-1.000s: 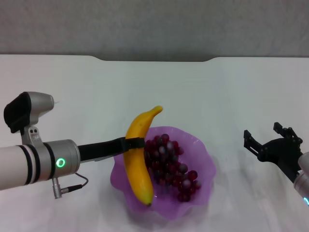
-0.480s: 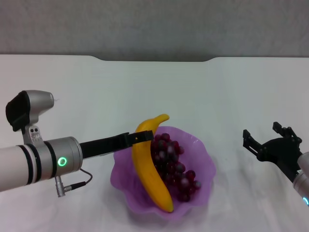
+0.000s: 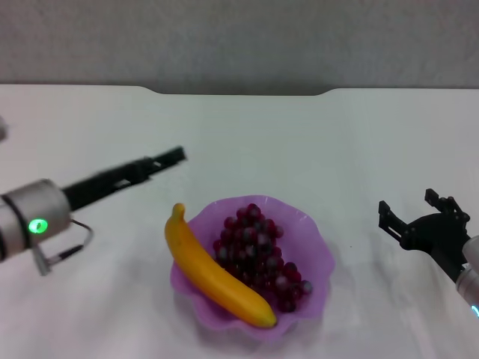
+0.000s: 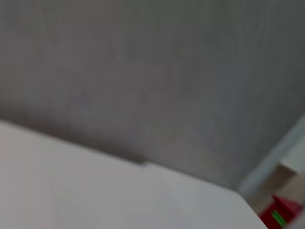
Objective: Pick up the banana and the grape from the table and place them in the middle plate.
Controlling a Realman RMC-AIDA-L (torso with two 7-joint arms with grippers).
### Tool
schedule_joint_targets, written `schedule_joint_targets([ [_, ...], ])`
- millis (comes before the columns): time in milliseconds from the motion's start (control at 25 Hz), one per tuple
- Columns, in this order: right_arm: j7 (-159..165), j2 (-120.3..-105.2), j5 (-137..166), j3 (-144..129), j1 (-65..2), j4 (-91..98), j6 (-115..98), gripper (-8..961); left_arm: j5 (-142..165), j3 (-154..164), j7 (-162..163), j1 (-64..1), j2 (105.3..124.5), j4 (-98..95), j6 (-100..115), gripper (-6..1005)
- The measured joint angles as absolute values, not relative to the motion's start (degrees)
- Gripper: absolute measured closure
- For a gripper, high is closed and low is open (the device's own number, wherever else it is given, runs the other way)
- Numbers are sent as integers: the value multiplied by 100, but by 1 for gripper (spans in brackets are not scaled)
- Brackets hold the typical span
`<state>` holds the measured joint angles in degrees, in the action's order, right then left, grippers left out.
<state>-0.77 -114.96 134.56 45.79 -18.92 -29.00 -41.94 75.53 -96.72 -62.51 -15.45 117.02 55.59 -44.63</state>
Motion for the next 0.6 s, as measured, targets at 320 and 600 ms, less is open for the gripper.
schedule_joint_targets([
  [320,-111,-11496,13456,4586,-1886,-2899,-4260,48,5530,-10098,-9712,-976,11723,5153,-4472,106],
  [600,-114,-11509,13436,4583,-1857,-2804,-4689,48,2270,-9588,-14199,-1235,11756,3023,-5598,106],
])
